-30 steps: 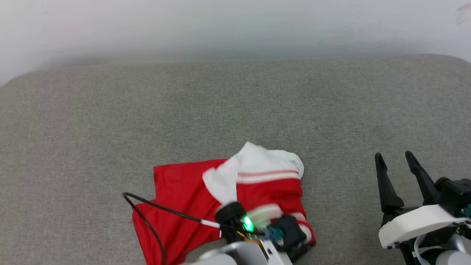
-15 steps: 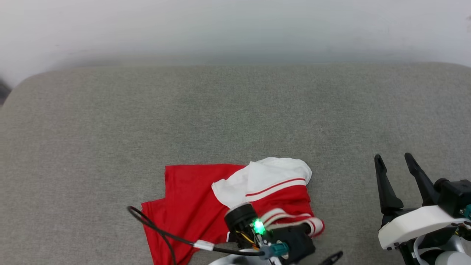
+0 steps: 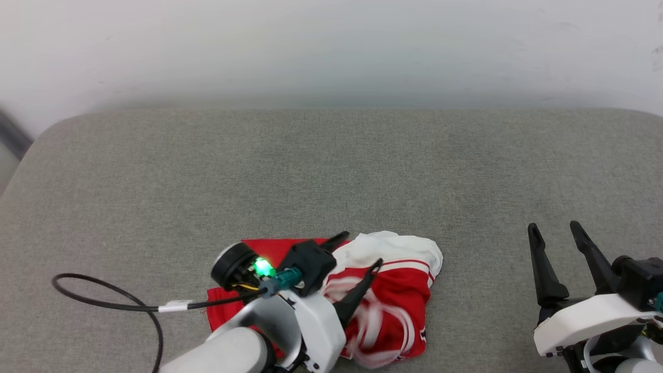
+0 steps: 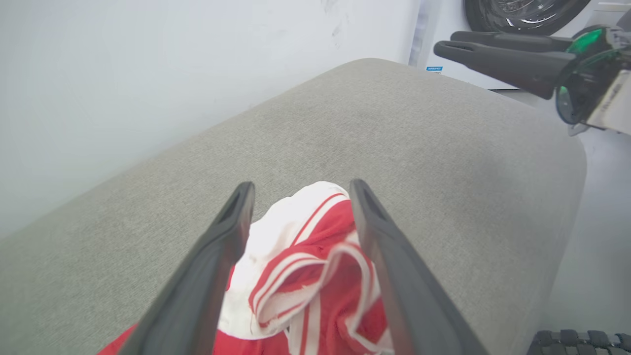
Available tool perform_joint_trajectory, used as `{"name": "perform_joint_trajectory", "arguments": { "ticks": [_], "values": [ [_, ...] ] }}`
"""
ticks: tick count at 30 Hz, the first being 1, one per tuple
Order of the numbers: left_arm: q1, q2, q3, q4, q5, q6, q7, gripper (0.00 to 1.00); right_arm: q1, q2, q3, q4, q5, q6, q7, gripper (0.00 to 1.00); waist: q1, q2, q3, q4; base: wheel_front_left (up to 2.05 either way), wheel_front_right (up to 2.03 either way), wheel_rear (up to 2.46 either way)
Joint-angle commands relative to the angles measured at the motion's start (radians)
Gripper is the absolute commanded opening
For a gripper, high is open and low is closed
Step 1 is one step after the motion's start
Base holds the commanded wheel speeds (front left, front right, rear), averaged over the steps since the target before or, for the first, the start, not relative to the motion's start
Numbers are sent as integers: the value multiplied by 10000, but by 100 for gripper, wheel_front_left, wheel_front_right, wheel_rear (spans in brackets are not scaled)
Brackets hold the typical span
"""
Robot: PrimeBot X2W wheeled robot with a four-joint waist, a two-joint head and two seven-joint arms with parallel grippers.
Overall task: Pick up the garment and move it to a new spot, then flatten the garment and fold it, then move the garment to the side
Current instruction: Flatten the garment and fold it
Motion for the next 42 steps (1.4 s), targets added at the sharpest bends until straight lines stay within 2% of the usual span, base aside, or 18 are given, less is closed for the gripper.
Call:
{"name": "perform_joint_trajectory", "arguments": {
  "ticks": [1, 4, 7, 12, 13, 15, 18, 23, 24, 27, 31, 35, 38, 42],
  "values": [
    [165, 214, 223, -6, -183, 213, 135, 100, 112, 11, 7, -47, 82, -3, -33, 100, 0, 0, 2, -39, 0, 0, 0],
    [366, 576, 517, 224, -587, 433, 405, 100, 132, 12, 21, -70, 112, -3, -51, 100, 0, 0, 30, -114, 0, 0, 0],
    [456, 811, 673, 603, -1067, 365, 799, 100, 86, 12, 12, -113, 96, -3, -42, 100, 0, 0, 178, -193, 0, 0, 0],
    [163, 1002, 571, 1342, -1862, -237, 1901, 100, -156, 12, 68, -210, 18, -3, -28, 100, 0, 0, 616, -338, 0, 0, 0],
    [-111, 1025, 415, 1802, -2232, -682, 2655, 100, -257, 12, 145, -182, 28, -3, -44, 100, 0, 0, 881, -448, 0, 0, 0],
    [-327, 991, 340, 2061, -2413, -923, 3062, 100, -329, 12, 221, -141, 52, -3, -82, 100, 0, 0, 1045, -536, 0, 0, 0],
    [-625, 939, 265, 2470, -2607, -1194, 3546, 100, -480, 12, 307, -57, 128, -3, -136, 100, 0, 0, 1258, -689, 0, 0, 0],
    [-981, 838, 287, 2983, -2709, -1421, 3733, 100, -628, 12, 295, 105, 187, -3, -270, 100, 0, 0, 1492, -909, 0, 0, 0],
    [-1033, 812, 284, 3063, -2711, -1460, 3732, 83, -652, 12, 287, 139, 201, -3, -306, 100, 0, 0, 1528, -937, 0, 0, 0],
    [-1181, 706, 289, 3214, -2629, -1568, 3599, 0, -697, 12, 278, 220, 191, -3, -356, 100, 0, 0, 1603, -982, 0, 0, 0],
    [-1340, 712, 356, 3196, -2449, -1550, 3282, 0, -724, 12, 217, 319, 223, -3, -424, 100, 0, 0, 1594, -926, 0, 0, 0],
    [-1419, 893, 540, 2888, -2182, -1295, 2825, 0, -694, 12, 169, 397, 237, -3, -433, 100, 0, 0, 1430, -725, 0, 0, 0],
    [-1215, 1219, 816, 2473, -2078, -863, 2501, 0, -618, 11, 131, 426, 231, -3, -425, 100, 0, 0, 1260, -549, 0, 0, 0],
    [-516, 1891, 1405, 1786, -2258, 88, 2081, 0, -483, 12, 63, 416, 231, -3, -385, 100, 0, 0, 1057, -356, 0, 0, 0]
  ]
}}
